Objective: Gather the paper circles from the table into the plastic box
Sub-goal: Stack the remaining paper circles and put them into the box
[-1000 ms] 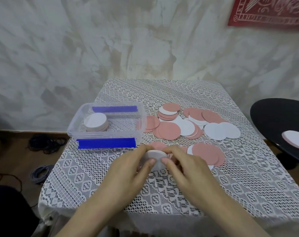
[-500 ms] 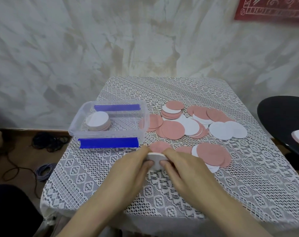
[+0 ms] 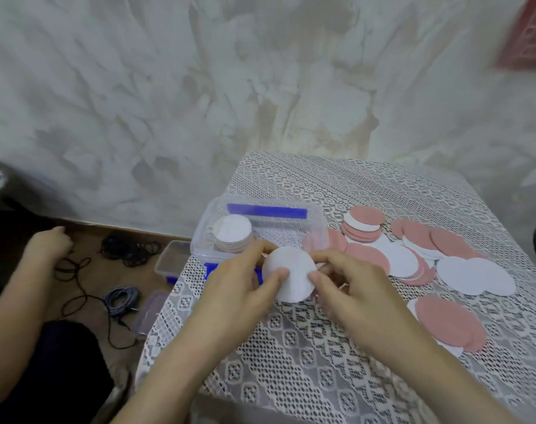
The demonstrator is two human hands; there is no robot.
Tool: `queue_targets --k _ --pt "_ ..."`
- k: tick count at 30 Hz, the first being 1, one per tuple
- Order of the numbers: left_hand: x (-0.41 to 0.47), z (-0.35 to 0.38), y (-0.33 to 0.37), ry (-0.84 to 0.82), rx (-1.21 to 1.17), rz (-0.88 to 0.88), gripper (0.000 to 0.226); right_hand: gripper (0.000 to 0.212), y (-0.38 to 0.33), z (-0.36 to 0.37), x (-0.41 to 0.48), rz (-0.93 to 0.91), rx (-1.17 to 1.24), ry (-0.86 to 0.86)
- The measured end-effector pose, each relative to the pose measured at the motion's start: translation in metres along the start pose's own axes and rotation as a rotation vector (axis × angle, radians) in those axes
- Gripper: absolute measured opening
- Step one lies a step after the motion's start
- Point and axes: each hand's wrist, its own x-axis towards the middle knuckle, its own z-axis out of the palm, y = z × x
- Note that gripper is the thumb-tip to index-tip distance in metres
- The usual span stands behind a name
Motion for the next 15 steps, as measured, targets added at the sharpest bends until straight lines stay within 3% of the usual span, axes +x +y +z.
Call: queue_targets --k 4,10,15 --pt "0.009 -0.021 -0.009 0.126 -0.023 -0.09 0.01 0.018 -0.016 0.007 0.032 0.008 0.028 -0.027" --pt "0.018 -0.051 -0.028 0.313 0.153 -0.191 0.016 0.018 -0.025 0.02 0.076 0.076 0.113 -0.068" --pt "0.029 -0.057 -0.045 0.251 0.289 -0.218 0.04 0.012 -0.026 0.038 0.113 0.119 0.066 -0.115"
